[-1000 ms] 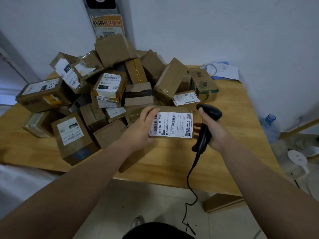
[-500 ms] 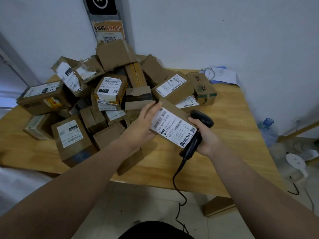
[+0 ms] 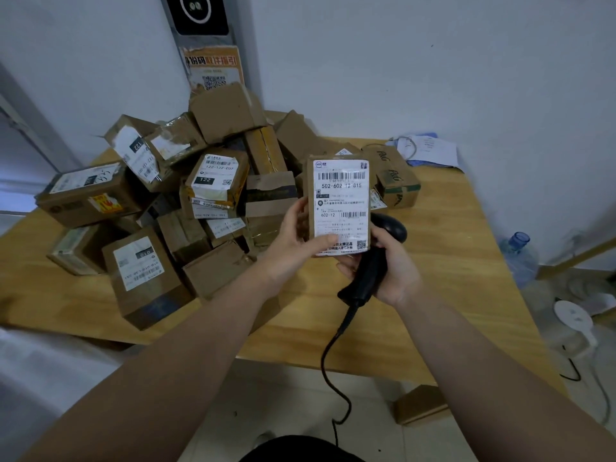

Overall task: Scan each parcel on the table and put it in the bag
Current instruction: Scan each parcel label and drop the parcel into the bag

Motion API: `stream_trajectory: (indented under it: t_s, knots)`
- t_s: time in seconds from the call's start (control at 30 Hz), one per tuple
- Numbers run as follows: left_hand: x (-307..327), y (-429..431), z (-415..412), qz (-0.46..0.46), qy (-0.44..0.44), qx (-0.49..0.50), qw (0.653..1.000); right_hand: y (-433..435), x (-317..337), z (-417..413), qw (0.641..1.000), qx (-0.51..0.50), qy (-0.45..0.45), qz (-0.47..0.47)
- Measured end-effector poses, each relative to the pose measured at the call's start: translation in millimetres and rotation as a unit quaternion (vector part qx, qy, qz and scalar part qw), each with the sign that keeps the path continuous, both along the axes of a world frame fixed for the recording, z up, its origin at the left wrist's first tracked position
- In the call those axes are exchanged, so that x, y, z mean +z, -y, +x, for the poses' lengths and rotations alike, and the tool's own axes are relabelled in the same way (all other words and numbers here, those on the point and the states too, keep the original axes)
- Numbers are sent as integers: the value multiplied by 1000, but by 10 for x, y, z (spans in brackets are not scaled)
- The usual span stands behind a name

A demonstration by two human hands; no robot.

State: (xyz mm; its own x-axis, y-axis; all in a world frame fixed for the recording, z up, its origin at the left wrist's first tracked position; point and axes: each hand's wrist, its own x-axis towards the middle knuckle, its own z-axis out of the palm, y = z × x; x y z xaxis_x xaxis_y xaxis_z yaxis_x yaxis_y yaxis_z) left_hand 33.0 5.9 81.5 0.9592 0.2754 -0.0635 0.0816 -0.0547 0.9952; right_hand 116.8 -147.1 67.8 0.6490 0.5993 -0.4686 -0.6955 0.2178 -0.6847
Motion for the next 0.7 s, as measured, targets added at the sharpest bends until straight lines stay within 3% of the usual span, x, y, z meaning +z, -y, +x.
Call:
stream_trajectory:
  t_s: [0.1,0.23,0.33,0.53,0.7]
  knots:
    - [4,-46,30,-44,-26,18,999,0,14,17,999,-6,39,-20]
    - [-8,-47,55,-15,-31,23,999,-6,-44,-6,991,-73,105,-44]
    - [9,-82,64,-6,-27,-34,999,34,-47,-31,993,-63,90,-34]
    - [-22,-260,88,72,-128,-114,983,182,-37,102,992,-17,67,-104]
    - [-110,-127,177,32,-135,61,988,199,93,172,956,-94,149,-234]
